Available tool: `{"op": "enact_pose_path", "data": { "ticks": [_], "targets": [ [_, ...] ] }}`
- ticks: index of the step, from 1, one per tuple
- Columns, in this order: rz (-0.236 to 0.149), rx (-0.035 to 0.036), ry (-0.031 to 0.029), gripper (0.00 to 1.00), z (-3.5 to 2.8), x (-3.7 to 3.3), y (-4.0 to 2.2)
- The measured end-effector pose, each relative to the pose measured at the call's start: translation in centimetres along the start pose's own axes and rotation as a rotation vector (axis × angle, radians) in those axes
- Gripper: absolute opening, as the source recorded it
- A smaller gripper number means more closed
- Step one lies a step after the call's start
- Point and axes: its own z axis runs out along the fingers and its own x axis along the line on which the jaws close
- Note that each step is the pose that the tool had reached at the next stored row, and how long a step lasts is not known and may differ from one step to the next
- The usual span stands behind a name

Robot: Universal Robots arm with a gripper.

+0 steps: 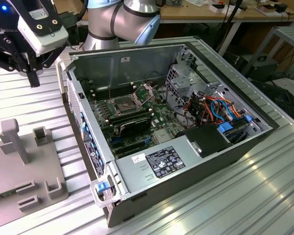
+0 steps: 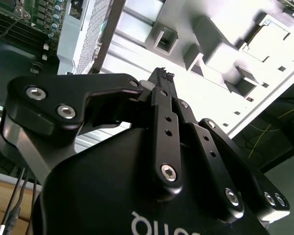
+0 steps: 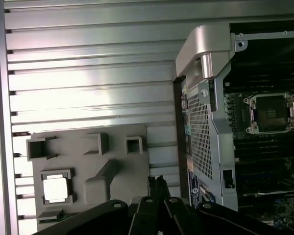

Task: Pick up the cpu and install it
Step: 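Reach for the cpu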

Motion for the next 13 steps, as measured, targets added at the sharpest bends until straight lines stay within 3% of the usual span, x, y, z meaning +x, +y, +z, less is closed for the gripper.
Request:
{"op": "enact_pose_path", "data": {
  "ticks": [5, 13],
  "targets": [
    [0.0, 0.0001, 0.0, 0.11, -0.04, 1.32, -0.1],
    [0.0, 0.0001, 0.0001, 0.11, -0.05, 1.46, -0.11]
  ]
}}
